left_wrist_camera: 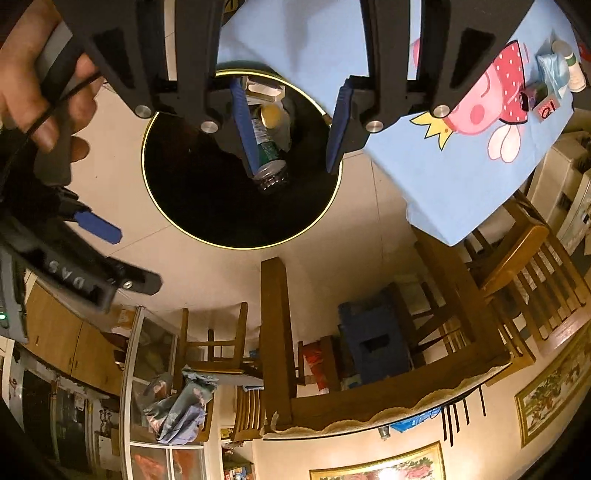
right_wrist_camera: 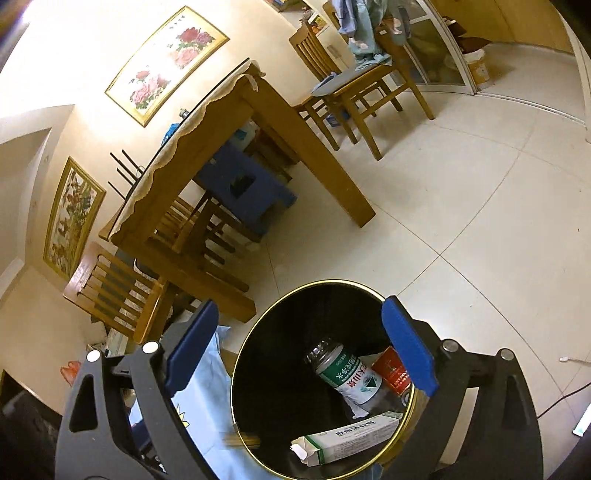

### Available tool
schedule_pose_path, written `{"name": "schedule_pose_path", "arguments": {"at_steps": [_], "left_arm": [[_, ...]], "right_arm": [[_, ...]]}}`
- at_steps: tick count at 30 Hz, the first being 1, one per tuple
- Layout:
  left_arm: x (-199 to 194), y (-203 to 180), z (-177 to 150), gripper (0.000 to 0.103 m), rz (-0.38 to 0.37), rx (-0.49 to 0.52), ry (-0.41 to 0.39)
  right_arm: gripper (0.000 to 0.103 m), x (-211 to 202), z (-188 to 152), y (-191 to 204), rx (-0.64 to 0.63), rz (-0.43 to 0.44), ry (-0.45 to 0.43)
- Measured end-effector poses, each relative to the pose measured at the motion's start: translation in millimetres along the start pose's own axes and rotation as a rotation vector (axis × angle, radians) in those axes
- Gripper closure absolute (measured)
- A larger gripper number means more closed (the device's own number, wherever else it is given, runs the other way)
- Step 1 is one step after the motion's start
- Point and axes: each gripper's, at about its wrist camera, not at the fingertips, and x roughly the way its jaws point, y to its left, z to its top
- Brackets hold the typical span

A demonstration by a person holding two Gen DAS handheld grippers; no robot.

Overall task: Collect trash
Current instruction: 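Drop the ointment box into the black bin with the right tool while the left tool drops the yellow cap, then grasp the red checkered card box with the right tool while the left tool grasps the blue face mask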

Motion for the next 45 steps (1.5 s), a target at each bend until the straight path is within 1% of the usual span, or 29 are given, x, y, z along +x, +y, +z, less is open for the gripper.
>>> {"name": "schedule_pose_path", "arguments": {"at_steps": [4,6,9,12,16,18,19,22,24,27,28,29,30,31,33,35,37,39,41,42,43,45], "left_arm": [[0.8,7.9,-8.1,0.067,-0.007,-0.016,0.012],[1.4,17.8,-14.5,0.067,-0.006,-0.039,0.028],[-3.3,32.8,-28.1,0.067,-0.012,-0.067,0.047],[-13.2,47.7,-54.2,0.06,0.014,-0.068,0.065],[-31.4,78.6,-95.6,0.049,0.054,-0.098,0.089],[-42.2,102.9,-119.5,0.038,0.075,-0.143,0.104],[-47.2,114.8,-130.0,0.035,0.086,-0.165,0.111],[-65.8,156.5,-166.9,0.031,0.128,-0.25,0.13],[-81.1,190.1,-192.4,0.028,0.165,-0.32,0.136],[-103.5,234.9,-220.8,0.027,0.223,-0.403,0.124],[-112.5,250.6,-228.5,0.024,0.241,-0.434,0.112],[-121.8,264.1,-235.5,0.019,0.256,-0.462,0.098],[-129.0,274.2,-240.8,0.015,0.267,-0.485,0.083],[-137.7,285.0,-246.7,0.014,0.276,-0.509,0.063],[-147.2,298.4,-254.2,0.011,0.283,-0.537,0.04],[-153.9,311.7,-263.8,0.009,0.28,-0.581,0.027],[-154.4,315.8,-263.5,0.008,0.241,-0.619,0.022],[-157.0,319.0,-263.2,0.007,0.196,-0.635,0.011],[-156.7,319.3,-259.7,0.007,0.182,-0.632,0.005],[-157.3,318.0,-259.1,0.007,0.172,-0.629,0.0],[-158.2,316.7,-257.7,0.007,0.159,-0.624,-0.005],[-156.0,310.8,-257.0,0.007,0.146,-0.614,-0.008]], "right_arm": [[0.012,4.7,-1.1,4.4,-0.02,-0.008,0.016],[0.012,8.2,-1.8,8.8,-0.04,-0.016,0.028],[0.011,15.4,-8.7,23.4,-0.106,-0.016,0.055],[0.01,22.5,-19.9,45.4,-0.206,-0.003,0.088],[0.01,32.2,-44.1,87.0,-0.381,0.067,0.144],[0.01,37.3,-64.6,113.2,-0.49,0.126,0.195],[0.01,40.4,-80.0,129.7,-0.557,0.161,0.231],[0.01,46.0,-119.1,164.8,-0.694,0.214,0.32],[0.01,46.8,-154.6,193.0,-0.793,0.278,0.394],[0.007,48.5,-210.1,238.5,-0.921,0.383,0.517],[0.006,49.6,-225.9,252.3,-0.956,0.417,0.557],[0.006,52.1,-248.3,274.4,-1.01,0.465,0.614],[0.006,53.0,-260.2,287.9,-1.038,0.487,0.638],[0.006,56.2,-275.3,311.0,-1.082,0.512,0.665],[0.006,65.5,-292.0,347.3,-1.144,0.518,0.675],[0.006,81.3,-300.8,381.6,-1.19,0.491,0.66],[0.006,109.0,-306.4,413.8,-1.188,0.45,0.68],[0.006,133.9,-311.7,428.4,-1.152,0.418,0.721],[0.006,166.3,-315.8,438.8,-1.106,0.36,0.764],[0.006,175.7,-314.7,442.1,-1.091,0.347,0.776],[0.008,191.0,-316.1,443.0,-1.055,0.325,0.804],[0.011,209.7,-314.0,439.5,-0.993,0.313,0.849]]}}
